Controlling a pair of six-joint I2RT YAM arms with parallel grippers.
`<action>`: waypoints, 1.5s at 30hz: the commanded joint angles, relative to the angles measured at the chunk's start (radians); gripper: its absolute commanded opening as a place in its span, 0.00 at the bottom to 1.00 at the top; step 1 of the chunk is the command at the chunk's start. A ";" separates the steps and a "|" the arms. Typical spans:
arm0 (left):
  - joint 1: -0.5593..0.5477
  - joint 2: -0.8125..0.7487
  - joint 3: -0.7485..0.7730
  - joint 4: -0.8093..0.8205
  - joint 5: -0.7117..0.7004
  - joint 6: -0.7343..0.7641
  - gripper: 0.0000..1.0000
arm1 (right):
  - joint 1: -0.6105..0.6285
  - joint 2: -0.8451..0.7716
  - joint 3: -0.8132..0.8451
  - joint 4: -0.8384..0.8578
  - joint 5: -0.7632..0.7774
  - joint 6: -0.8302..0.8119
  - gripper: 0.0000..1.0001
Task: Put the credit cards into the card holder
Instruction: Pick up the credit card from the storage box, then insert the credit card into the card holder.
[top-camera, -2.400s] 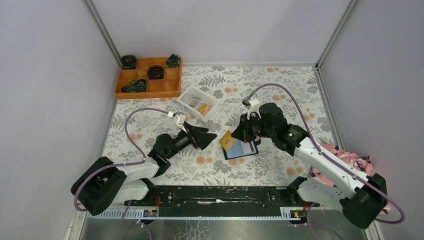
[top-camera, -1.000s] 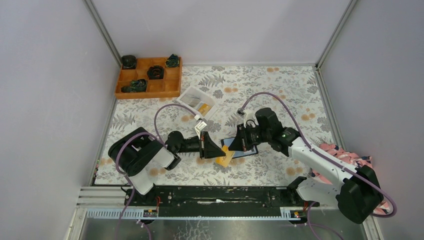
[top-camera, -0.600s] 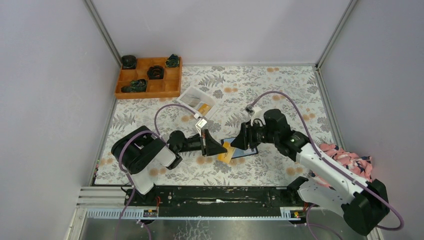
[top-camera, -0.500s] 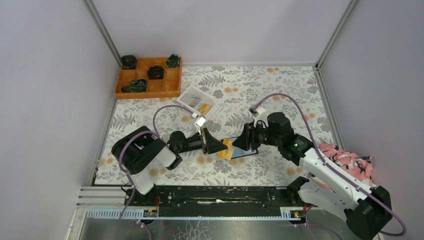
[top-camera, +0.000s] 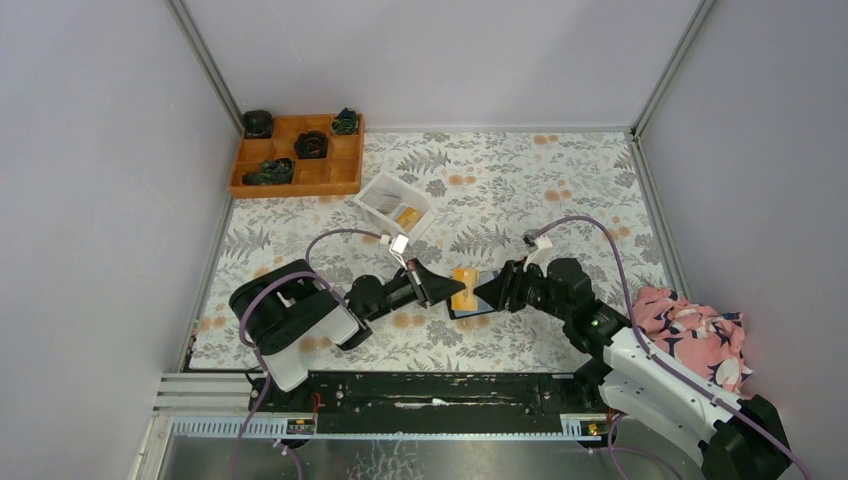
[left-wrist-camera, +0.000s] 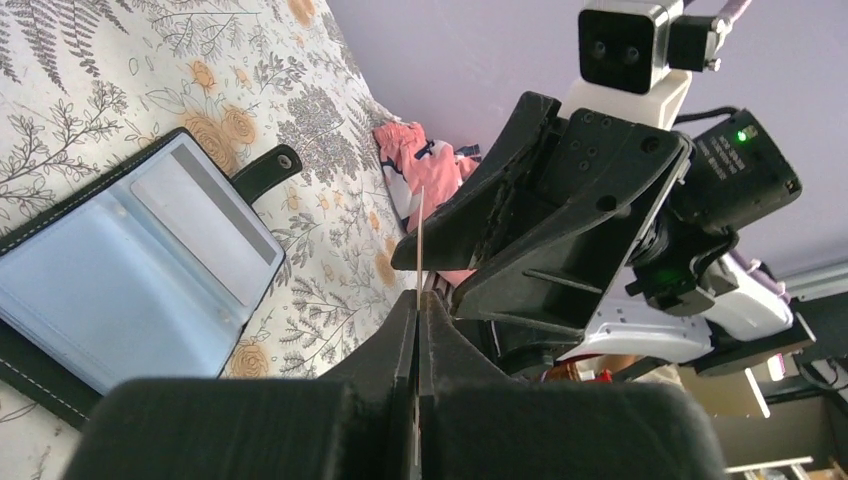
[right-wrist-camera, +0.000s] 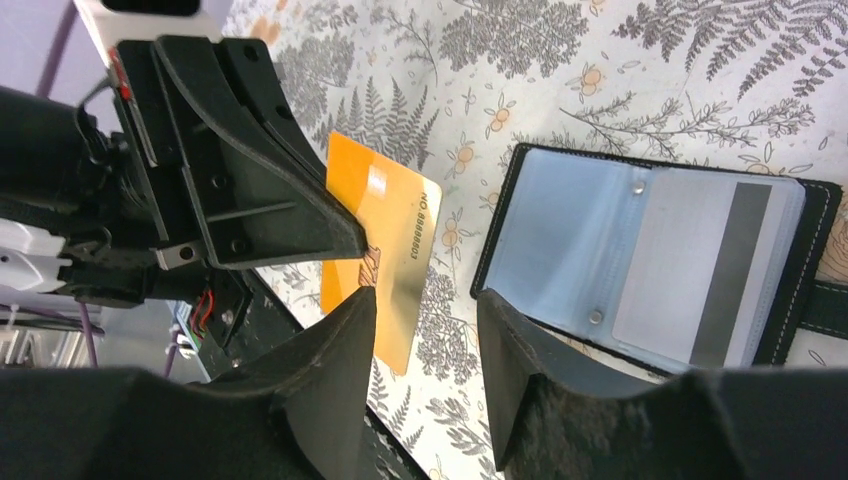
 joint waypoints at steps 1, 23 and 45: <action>-0.027 0.024 0.021 0.081 -0.104 -0.075 0.00 | -0.005 -0.024 -0.032 0.189 0.038 0.065 0.48; -0.047 0.080 0.060 0.085 -0.173 -0.192 0.48 | -0.103 0.073 -0.215 0.670 -0.146 0.326 0.00; 0.019 0.096 -0.145 0.058 -0.304 -0.177 0.56 | -0.179 0.304 0.103 -0.019 -0.045 -0.043 0.00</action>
